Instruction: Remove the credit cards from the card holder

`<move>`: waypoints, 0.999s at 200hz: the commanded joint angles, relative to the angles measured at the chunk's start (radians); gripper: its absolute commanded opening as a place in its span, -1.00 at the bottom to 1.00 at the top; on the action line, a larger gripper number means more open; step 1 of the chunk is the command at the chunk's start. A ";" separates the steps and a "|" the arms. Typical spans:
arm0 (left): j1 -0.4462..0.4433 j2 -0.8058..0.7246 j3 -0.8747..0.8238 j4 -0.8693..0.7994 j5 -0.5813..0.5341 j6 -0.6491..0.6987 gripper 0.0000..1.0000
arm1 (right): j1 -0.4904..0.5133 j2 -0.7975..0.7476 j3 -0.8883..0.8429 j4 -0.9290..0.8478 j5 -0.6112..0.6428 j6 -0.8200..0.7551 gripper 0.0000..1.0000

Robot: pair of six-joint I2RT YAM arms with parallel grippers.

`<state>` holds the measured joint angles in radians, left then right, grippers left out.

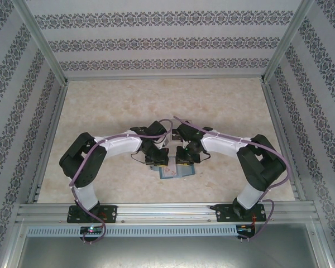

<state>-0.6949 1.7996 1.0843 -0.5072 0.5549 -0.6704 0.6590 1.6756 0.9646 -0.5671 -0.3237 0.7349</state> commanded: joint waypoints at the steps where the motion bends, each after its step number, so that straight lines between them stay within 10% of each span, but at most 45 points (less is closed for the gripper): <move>1: -0.012 0.016 0.021 0.017 0.009 -0.008 -1.00 | 0.014 -0.038 -0.002 0.021 -0.009 0.030 -0.55; 97: -0.012 0.019 -0.008 -0.005 -0.016 0.006 -1.00 | 0.017 0.039 -0.041 0.178 -0.147 0.072 -0.57; 200: -0.012 0.014 0.002 -0.014 -0.010 0.012 -1.00 | 0.017 0.054 -0.012 0.046 -0.002 0.002 -0.51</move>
<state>-0.6949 1.8225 1.0843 -0.5072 0.5533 -0.6693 0.6704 1.7187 0.9466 -0.4404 -0.4126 0.7689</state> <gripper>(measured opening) 0.047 0.246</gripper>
